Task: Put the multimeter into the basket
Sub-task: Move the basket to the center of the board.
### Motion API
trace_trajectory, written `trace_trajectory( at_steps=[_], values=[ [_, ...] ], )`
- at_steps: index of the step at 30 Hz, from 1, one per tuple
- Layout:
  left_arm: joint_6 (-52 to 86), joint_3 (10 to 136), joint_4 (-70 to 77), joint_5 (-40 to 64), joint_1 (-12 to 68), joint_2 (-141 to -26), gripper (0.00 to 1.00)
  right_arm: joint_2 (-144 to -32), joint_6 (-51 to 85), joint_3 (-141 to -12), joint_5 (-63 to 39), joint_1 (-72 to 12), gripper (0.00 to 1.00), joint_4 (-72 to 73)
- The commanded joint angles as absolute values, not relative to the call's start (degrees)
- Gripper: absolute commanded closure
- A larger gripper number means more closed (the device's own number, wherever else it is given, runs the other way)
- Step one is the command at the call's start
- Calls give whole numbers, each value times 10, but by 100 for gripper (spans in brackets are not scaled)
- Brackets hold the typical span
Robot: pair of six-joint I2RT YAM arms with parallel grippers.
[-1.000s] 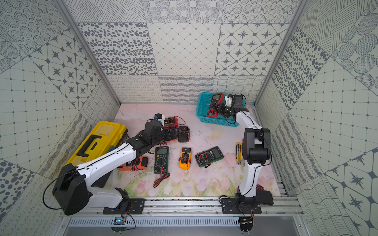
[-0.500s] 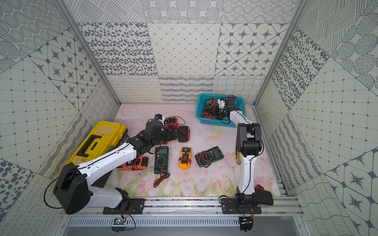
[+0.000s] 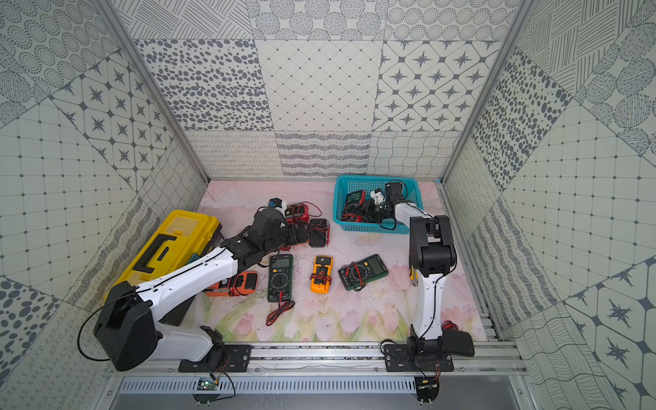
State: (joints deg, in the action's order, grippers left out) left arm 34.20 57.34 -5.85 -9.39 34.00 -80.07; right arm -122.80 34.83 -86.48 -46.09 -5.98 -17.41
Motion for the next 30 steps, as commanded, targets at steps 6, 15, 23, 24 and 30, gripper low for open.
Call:
trace_trajectory(
  at_steps=[6, 15, 23, 24, 30],
  values=[
    [331, 576, -56, -100, 338, -807, 1, -1213, 327, -864, -478, -78, 89, -180],
    [323, 579, -57, -100, 339, -809, 1, -1209, 287, -908, -413, -81, 2, -250],
    [319, 572, -43, -100, 337, -800, 1, -1117, 246, -917, -279, -82, 2, -315],
    [319, 571, -43, -97, 336, -799, 3, -1098, 245, -912, -264, -82, 2, -319],
    [296, 555, -4, -22, 337, -798, 9, -964, 258, -822, -174, -82, 2, -316]
  ],
)
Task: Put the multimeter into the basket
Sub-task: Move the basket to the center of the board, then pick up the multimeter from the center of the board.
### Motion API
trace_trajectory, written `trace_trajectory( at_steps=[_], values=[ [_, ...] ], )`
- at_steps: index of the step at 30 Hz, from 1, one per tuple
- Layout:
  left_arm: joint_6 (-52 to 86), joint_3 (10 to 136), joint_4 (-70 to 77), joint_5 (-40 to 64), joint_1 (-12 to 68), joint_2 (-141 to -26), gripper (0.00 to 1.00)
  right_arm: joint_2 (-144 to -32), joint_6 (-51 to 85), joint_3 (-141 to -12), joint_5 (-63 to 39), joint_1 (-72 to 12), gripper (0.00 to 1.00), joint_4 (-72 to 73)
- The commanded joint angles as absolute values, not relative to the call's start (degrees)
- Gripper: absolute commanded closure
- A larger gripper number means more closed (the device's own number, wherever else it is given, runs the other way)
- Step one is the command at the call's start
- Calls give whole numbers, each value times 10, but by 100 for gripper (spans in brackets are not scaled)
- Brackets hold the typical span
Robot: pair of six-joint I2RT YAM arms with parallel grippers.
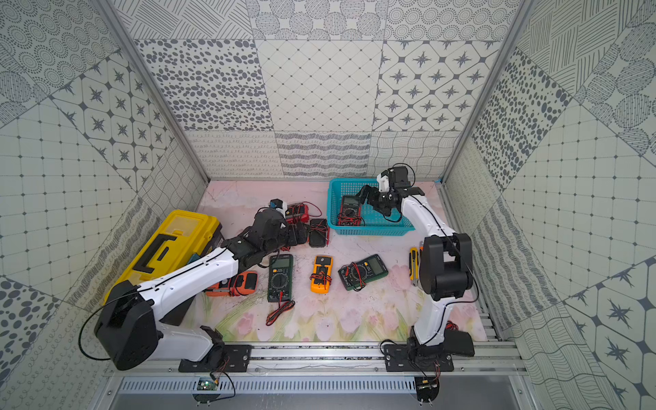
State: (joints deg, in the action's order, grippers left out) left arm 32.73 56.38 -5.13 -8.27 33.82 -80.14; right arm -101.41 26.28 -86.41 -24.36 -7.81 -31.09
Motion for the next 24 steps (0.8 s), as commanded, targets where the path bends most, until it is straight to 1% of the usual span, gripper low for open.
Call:
trace_trajectory(
  at_steps=[1, 3, 5, 10, 12, 14, 17, 18, 21, 24],
  values=[
    [294, 554, 0, -4, 337, -801, 9, -938, 264, -796, -161, -81, 2, -317],
    [289, 551, 5, 31, 340, -812, 7, -893, 274, -751, -155, -79, 2, -331],
    [281, 551, 6, 50, 354, -827, 7, -829, 299, -675, -139, -80, 2, -323],
    [258, 562, 7, 96, 413, -869, 8, -666, 379, -515, -111, -80, 2, -338],
    [254, 566, 15, 121, 433, -890, 10, -615, 409, -467, -111, -81, 1, -355],
    [256, 578, 21, 150, 450, -917, 15, -565, 455, -412, -112, -86, 2, -359],
    [262, 596, 30, 177, 466, -956, 23, -508, 515, -340, -109, -100, 3, -345],
    [262, 602, 34, 182, 470, -969, 25, -492, 533, -318, -108, -105, 4, -336],
    [259, 629, 34, 197, 477, -1010, 25, -464, 567, -268, -106, -118, 9, -305],
    [249, 668, 18, 202, 481, -1062, 25, -460, 588, -246, -99, -134, 10, -284]
  ],
)
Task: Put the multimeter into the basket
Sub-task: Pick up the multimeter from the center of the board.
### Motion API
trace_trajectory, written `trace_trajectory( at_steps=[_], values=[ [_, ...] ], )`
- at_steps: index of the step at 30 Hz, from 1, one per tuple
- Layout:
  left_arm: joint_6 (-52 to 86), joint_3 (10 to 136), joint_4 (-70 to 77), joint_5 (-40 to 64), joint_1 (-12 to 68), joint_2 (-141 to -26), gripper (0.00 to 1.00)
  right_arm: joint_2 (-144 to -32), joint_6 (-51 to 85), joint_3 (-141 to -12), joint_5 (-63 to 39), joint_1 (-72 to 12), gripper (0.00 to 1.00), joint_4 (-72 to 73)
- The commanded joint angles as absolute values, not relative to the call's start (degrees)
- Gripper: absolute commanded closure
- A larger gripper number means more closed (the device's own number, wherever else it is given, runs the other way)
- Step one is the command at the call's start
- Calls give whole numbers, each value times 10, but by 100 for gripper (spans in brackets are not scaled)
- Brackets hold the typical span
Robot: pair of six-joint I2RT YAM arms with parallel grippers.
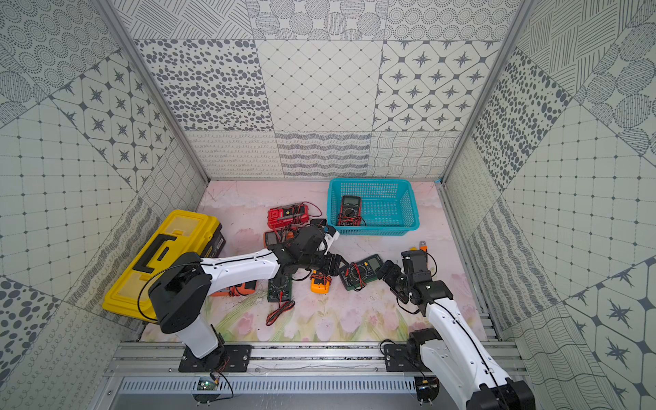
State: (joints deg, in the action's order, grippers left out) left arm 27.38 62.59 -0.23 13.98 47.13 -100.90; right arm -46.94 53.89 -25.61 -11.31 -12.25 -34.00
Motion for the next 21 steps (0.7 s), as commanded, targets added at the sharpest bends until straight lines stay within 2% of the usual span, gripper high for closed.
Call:
trace_trajectory(
  at_steps=[1, 6, 17, 21],
  values=[
    [248, 685, 10, 201, 482, -1080, 25, -463, 590, -242, -99, -138, 10, -277],
    [257, 728, -9, 206, 483, -1133, 26, -481, 612, -211, -113, -155, 11, -209],
    [274, 708, -11, 223, 486, -1152, 29, -549, 641, -176, -134, -167, 13, -60],
    [292, 682, 15, 239, 490, -1142, 35, -585, 642, -171, -138, -166, 13, -8]
  ],
)
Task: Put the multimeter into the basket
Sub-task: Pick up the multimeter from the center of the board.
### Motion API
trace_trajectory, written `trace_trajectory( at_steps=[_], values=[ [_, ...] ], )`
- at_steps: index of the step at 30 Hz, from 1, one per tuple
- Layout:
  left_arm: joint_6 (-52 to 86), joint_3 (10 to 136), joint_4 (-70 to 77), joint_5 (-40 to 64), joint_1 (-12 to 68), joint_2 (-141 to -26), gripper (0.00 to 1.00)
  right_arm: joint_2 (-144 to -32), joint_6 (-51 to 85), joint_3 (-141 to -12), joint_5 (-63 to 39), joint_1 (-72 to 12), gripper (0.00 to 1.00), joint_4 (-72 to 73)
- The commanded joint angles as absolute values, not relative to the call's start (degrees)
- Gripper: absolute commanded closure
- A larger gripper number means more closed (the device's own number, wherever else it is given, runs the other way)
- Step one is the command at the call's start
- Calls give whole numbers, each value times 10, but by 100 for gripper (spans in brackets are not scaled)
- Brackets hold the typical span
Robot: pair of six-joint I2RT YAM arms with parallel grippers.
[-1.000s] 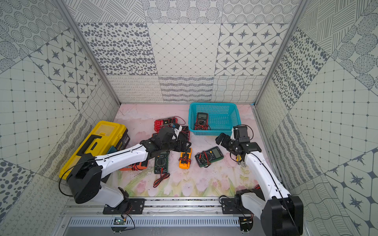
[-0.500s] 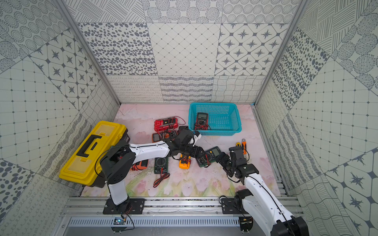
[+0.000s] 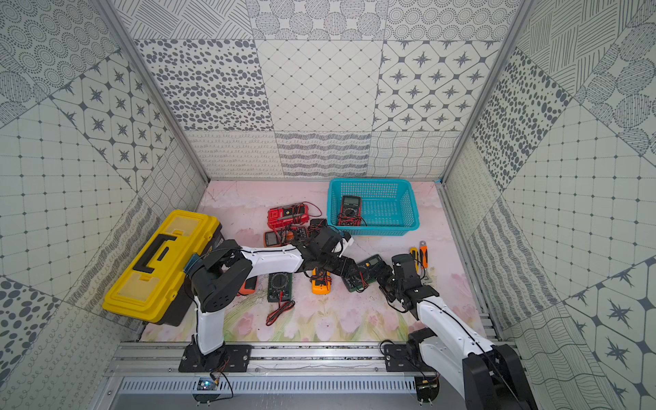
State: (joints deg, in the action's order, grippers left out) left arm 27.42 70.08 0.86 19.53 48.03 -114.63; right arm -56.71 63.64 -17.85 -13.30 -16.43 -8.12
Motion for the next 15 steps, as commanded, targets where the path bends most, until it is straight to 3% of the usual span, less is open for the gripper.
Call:
trace_trajectory(
  at_steps=[1, 11, 15],
  values=[
    [298, 677, 22, 242, 490, -1140, 39, -596, 643, -169, -140, -167, 14, 10],
    [311, 670, 17, 225, 491, -1142, 79, -677, 670, -130, -187, -166, 13, 197],
    [311, 673, 11, 228, 491, -1144, 90, -676, 661, -126, -224, -166, 13, 258]
  ],
)
